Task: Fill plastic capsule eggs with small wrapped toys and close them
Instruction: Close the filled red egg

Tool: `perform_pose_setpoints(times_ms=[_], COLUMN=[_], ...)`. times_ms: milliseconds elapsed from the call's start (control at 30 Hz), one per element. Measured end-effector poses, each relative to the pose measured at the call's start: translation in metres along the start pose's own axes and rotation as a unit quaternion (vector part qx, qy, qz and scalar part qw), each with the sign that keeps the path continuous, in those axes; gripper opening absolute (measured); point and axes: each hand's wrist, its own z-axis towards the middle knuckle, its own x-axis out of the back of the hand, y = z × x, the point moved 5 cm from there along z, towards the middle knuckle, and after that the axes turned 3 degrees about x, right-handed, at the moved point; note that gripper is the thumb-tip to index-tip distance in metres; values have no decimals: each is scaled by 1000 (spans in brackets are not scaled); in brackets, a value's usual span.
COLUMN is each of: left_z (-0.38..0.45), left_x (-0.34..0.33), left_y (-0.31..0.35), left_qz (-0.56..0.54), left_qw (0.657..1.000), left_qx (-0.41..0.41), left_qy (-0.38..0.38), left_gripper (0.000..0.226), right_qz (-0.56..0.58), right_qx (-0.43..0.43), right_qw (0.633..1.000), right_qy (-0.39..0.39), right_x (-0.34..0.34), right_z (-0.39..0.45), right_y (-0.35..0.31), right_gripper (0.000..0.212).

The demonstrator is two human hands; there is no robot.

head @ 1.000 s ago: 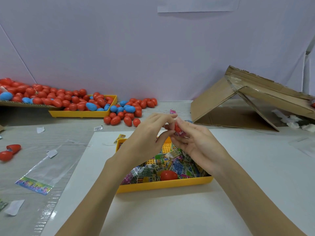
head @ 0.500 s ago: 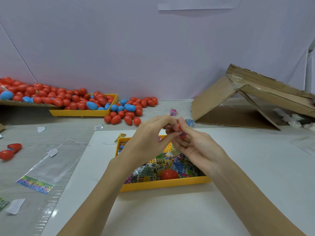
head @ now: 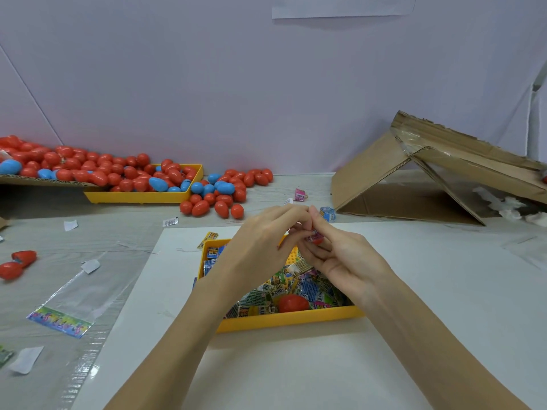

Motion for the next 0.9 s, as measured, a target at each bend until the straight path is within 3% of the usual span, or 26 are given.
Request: perform_pose_setpoints(times_ms=[400,533,700,800,900], left_z=[-2,-2,-2,-1,-1], left_x=[-19,-19,-10,-4,-3], left_y=[-2,0,-9,-15,-18], left_qz=[21,38,-17,-104,-174], left_qw=[999,998,996,987,972], left_qx=[37,40,78,120,147], left_qy=[-26,-38,-33,-32,-54], left_gripper=[6,8,4,3,21], right_qz=[15,2,-40,-52,-85], right_qx=[-44,-23,19,25,41], right_qw=[999,1000,998,997,995], right_qy=[1,-13,-34,-44,-34], right_x=[3,4,1,-3,-4], right_z=[3,4,1,-2,-4], right_y=[4,0,1,-2,-7], right_gripper=[28,27,24,28,37])
